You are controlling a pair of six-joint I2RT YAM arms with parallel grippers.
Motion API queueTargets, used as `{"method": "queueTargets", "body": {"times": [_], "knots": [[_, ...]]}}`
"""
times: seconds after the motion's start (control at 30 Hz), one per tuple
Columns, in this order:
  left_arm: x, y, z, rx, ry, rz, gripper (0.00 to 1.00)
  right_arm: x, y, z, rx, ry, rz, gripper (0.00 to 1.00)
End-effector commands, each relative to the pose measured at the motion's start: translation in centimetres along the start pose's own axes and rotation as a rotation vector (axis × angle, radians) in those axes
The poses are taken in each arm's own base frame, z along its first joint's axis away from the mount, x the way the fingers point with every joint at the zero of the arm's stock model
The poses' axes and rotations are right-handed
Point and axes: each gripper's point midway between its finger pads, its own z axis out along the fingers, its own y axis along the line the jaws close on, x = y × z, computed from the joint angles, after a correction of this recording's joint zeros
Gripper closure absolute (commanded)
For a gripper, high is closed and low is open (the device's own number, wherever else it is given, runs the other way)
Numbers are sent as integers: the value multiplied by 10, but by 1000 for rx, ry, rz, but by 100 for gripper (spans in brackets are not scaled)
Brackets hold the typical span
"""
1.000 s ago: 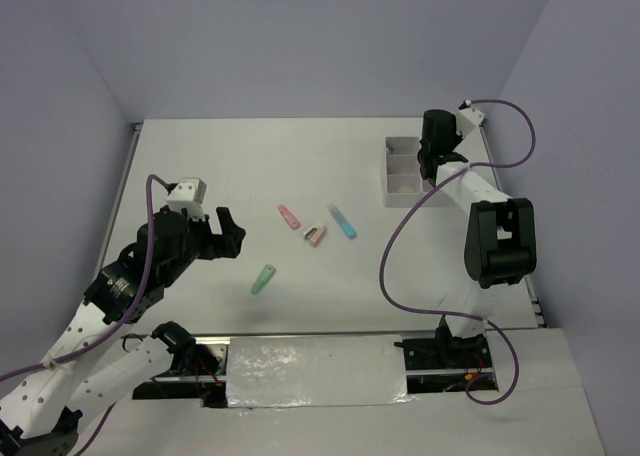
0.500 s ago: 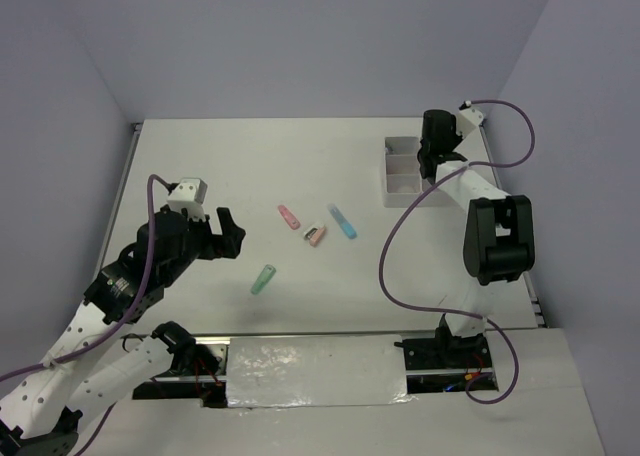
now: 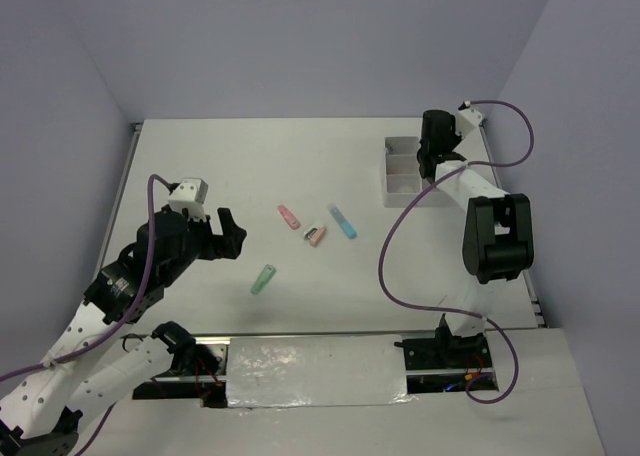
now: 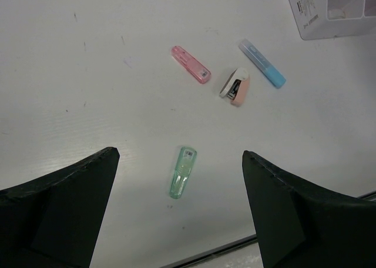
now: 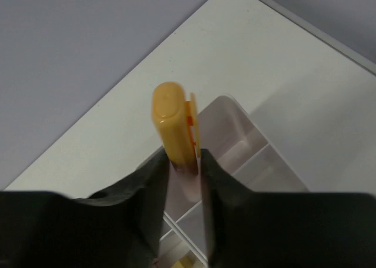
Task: Sort the stationery into containers
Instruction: Place the pen in the storage box, then pick up the pen from the center of the board.
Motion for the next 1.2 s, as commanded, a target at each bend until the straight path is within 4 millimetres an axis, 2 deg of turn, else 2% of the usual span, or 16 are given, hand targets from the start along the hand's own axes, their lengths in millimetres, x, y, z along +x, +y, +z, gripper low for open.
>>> {"method": "queueTargets", "body": {"times": [0.0, 0.27, 0.47, 0.53, 0.6, 0.63, 0.67, 0.73, 0.77, 0.87, 0.93, 0.97, 1.0, 1.03, 1.13, 1.17], "knots": [[-12, -5, 0, 26, -43, 5, 1, -18, 4, 2, 1, -49, 30, 61], [-11, -5, 1, 24, -38, 5, 1, -22, 5, -3, -21, -51, 40, 54], [-10, -3, 3, 12, -32, -3, 1, -51, 14, -32, -111, -82, 73, 51], [-10, -2, 4, 1, -24, -12, 1, -83, 20, -62, -176, -134, 114, 48], [-7, 2, 6, -29, -9, -33, 1, -91, 24, -79, -213, -138, 103, 45], [-9, 2, 5, -35, -13, -42, 1, -108, 28, -97, -245, -166, 115, 42], [-9, 4, 6, -49, -15, -60, 1, -107, 28, -106, -245, -155, 65, 42], [-9, 4, 7, -59, -10, -77, 1, -110, 51, -144, -306, -169, 4, 38], [-9, 4, 8, -62, -6, -99, 1, -104, 58, -157, -328, -158, -85, 35], [-5, 3, 11, -70, 8, -126, 1, -56, 90, -201, -510, -8, -272, 32], [-2, 1, 12, -58, 19, -130, 0, -5, 97, -227, -602, 138, -409, 31], [-1, 1, 11, -61, 20, -135, 1, 16, 95, -234, -623, 189, -456, 31], [-3, 1, 9, -57, 16, -141, 1, 37, 94, -239, -652, 239, -499, 25], [-4, 0, 8, -50, 16, -140, 1, 65, 96, -257, -739, 328, -558, 24], [-9, -5, 4, -25, 15, -129, 1, 126, 73, -271, -769, 476, -687, 20], [-10, -6, 2, -20, 16, -125, 1, 135, 68, -271, -764, 492, -707, 20]]}}
